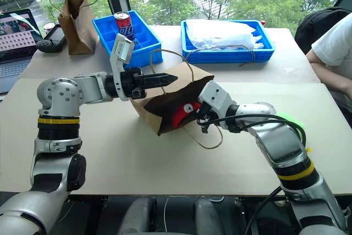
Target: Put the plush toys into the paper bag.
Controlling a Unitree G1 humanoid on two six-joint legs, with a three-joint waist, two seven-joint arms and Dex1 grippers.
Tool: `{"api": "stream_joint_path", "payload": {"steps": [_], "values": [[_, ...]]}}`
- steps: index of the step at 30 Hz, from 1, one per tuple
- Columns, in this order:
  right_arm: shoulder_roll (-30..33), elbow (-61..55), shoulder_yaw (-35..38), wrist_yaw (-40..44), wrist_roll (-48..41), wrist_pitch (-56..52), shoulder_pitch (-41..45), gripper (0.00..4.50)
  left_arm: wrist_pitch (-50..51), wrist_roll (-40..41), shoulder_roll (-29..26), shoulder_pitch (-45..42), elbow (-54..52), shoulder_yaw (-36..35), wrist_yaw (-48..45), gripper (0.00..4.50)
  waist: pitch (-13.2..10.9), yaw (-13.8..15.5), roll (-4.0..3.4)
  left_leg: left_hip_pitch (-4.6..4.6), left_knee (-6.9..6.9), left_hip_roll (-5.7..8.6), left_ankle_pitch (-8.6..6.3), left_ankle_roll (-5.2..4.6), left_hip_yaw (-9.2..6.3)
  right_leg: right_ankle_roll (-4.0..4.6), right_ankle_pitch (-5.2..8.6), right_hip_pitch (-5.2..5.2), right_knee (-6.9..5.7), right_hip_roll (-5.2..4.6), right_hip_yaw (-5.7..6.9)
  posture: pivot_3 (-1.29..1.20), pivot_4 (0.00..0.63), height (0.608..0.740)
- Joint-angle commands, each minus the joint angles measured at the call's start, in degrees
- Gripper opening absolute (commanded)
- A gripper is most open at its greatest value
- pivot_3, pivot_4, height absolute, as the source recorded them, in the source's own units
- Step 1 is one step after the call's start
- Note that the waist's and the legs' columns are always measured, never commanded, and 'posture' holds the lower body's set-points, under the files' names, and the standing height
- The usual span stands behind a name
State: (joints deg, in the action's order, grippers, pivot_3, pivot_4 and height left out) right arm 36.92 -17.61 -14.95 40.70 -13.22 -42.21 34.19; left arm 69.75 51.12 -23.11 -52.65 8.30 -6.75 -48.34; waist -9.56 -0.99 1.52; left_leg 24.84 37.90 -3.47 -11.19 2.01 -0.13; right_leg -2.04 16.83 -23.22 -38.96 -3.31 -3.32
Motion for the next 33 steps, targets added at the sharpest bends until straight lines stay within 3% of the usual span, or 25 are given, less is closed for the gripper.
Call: {"api": "stream_joint_path", "payload": {"steps": [1, 6, 12, 18, 21, 24, 27, 33], "values": [[-4.8, 1.0, -0.2, -2.6, 1.4, 1.1, 4.3, 1.00, -0.3, 1.0, 0.1, -0.7, -1.7, -0.4, -0.6, 0.00, 0.0, -0.2, 0.00, 0.00, 0.00, 0.00, 0.00, 0.00, 0.00, 0.00, 0.00, -0.02, -0.03, 0.01, -0.02, 0.00, 0.150, 0.698], [-10.0, 1.0, 1.1, -4.6, 0.5, -1.9, 6.0, 2.57, -0.7, 0.6, 0.1, -0.9, -1.2, -0.5, -0.6, 0.00, 0.0, 0.0, 0.00, 0.02, -0.01, -0.01, 0.00, 0.00, -0.02, 0.00, 0.00, -0.02, -0.03, 0.02, -0.01, 0.00, 0.150, 0.698], [-6.9, -3.8, 4.6, -2.9, -2.1, -7.5, 5.0, 4.49, -1.4, 0.2, 0.3, -0.9, -0.8, 0.0, -0.8, 0.00, 0.0, 0.3, 0.00, 0.09, 0.00, 0.04, 0.01, 0.01, -0.03, 0.00, 0.00, -0.02, -0.01, -0.01, -0.01, 0.00, 0.150, 0.698], [-2.3, -15.0, 14.2, 0.1, -13.6, -21.5, 3.9, 4.49, -3.2, -1.2, -0.2, -1.8, 1.2, 0.9, -2.3, 0.00, 0.0, 0.2, 0.00, 0.09, 0.00, 0.02, 0.00, 0.01, -0.06, 0.00, 0.00, -0.04, -0.02, 0.02, -0.01, 0.00, 0.150, 0.698], [7.4, -18.2, 19.9, 3.9, -16.6, -25.9, -0.1, 4.49, -3.3, -1.3, -0.1, -1.8, 1.4, 1.3, -3.0, 0.00, 0.0, 0.3, 0.01, 0.09, -0.01, 0.02, 0.00, 0.00, -0.06, 0.00, 0.00, -0.03, 0.00, 0.01, -0.02, 0.00, 0.150, 0.698], [17.5, -15.2, 24.6, 4.1, -13.5, -25.7, -5.7, 4.49, -3.3, -1.4, 0.0, -1.8, 1.6, 1.6, -3.5, 0.00, 0.0, 0.7, 0.02, 0.13, 0.00, 0.12, 0.00, 0.00, -0.10, -0.07, 0.04, 0.04, 0.09, -0.04, -0.04, 0.00, 0.150, 0.698], [23.6, -7.2, 29.4, 0.5, -7.4, -21.8, -12.2, 4.49, -3.4, -1.4, 0.4, -1.9, 1.8, 1.8, -3.6, 0.00, 0.0, 0.6, 0.03, 0.15, 0.00, 0.21, 0.01, -0.01, -0.08, -0.11, 0.06, 0.04, 0.11, -0.07, -0.16, 0.00, 0.150, 0.698], [22.4, 0.1, 36.1, -2.9, -4.0, -17.1, -23.2, 4.49, -3.0, -1.1, 0.6, -1.4, 1.0, 1.9, -3.6, 0.00, 0.0, -0.2, 0.03, 0.13, -0.02, 0.37, 0.02, -0.08, -0.07, -0.22, 0.13, -0.01, 0.05, -0.09, -0.44, 0.00, 0.150, 0.698]]}}
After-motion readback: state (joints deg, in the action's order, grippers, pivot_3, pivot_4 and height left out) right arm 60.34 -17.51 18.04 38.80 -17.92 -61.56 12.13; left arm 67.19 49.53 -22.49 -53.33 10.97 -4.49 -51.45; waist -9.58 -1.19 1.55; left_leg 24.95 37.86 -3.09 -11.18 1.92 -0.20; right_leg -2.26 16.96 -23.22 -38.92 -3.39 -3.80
